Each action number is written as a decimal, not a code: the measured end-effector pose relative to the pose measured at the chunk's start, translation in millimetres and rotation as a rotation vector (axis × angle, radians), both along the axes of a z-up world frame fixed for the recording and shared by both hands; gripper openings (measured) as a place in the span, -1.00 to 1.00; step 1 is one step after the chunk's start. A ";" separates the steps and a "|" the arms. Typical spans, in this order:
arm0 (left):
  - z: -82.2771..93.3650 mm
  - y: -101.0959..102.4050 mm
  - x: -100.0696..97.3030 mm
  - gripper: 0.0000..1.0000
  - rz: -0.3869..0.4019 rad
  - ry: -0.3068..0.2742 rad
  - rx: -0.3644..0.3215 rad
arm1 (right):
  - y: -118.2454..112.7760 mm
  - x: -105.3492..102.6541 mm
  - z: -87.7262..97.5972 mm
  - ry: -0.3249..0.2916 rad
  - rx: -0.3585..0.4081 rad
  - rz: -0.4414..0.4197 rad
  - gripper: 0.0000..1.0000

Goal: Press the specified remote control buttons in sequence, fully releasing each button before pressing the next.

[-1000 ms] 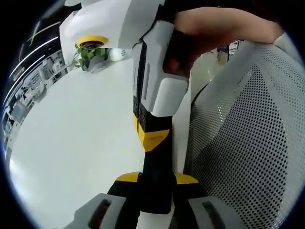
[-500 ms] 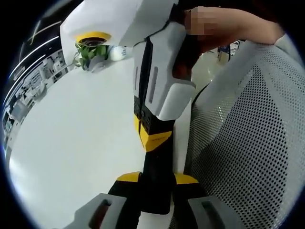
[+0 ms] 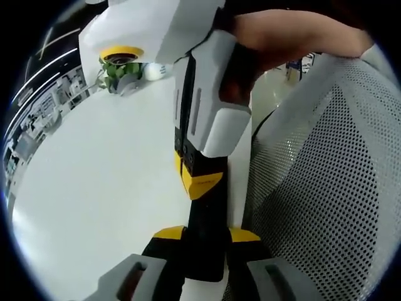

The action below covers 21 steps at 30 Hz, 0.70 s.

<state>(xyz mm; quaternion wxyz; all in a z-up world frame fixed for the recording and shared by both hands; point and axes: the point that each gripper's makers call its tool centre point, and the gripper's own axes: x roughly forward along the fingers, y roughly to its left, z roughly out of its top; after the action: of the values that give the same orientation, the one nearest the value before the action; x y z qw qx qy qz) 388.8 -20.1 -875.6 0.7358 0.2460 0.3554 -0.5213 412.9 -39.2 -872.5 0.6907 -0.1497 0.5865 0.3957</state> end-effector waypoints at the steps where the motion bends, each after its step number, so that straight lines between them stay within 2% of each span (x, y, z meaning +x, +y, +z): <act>1: -0.2 0.0 0.1 -0.51 0.000 0.000 0.000 | -0.5 -0.1 0.2 0.007 0.001 -0.007 -1.00; 7: -0.7 0.1 0.3 -0.51 0.004 0.003 0.002 | -1.0 -2.9 0.8 0.040 0.008 -0.019 -1.00; 10: -0.2 -0.1 -0.1 -0.50 0.006 0.003 0.001 | -0.5 -14.7 4.5 0.119 0.025 -0.037 -1.00; 11: -0.3 0.1 -0.2 -0.50 0.006 0.004 0.002 | -2.0 -12.0 3.8 0.105 0.023 -0.055 -1.00; 14: -0.8 0.0 0.1 -0.50 0.002 0.002 0.003 | -4.9 -14.2 3.1 0.142 0.028 -0.076 -1.00; 17: -0.6 -0.3 0.0 -0.50 0.001 0.001 0.003 | -4.1 -14.4 2.9 0.144 0.033 -0.075 -1.00; 21: -1.0 -0.2 0.0 -0.47 0.001 0.003 0.003 | -4.9 -15.9 -1.0 0.102 0.008 0.014 -1.00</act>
<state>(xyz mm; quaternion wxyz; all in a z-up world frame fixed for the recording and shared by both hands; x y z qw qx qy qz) 388.8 -20.3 -876.7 0.7351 0.2463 0.3574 -0.5208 397.0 -44.1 -873.5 0.6576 -0.1306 0.6183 0.4101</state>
